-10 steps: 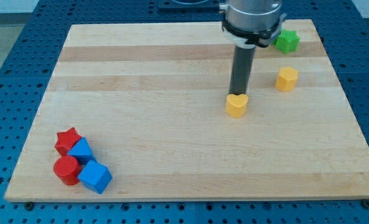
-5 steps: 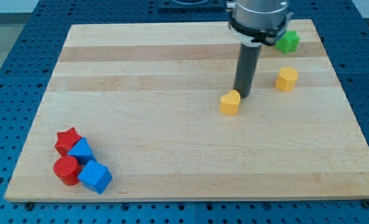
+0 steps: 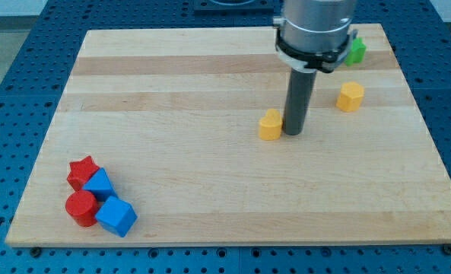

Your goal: Place the yellow blocks at the center

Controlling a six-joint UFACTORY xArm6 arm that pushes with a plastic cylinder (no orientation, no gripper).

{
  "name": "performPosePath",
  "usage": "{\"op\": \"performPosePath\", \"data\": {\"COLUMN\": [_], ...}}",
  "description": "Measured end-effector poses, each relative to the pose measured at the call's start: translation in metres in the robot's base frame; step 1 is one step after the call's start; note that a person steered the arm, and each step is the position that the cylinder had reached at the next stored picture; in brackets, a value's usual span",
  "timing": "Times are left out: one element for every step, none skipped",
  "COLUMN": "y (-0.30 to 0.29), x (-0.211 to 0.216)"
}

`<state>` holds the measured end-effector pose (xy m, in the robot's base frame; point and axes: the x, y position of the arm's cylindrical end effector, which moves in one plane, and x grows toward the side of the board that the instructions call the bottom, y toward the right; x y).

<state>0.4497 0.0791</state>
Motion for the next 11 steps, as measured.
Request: {"op": "performPosePath", "data": {"y": [-0.023,-0.047,-0.075,-0.034,0.031,0.092,0.139,0.148,0.147,0.14,0.113], "x": [-0.002,-0.01,-0.022,-0.019,-0.001,0.009,-0.004,-0.051,-0.071,-0.071,-0.069]}}
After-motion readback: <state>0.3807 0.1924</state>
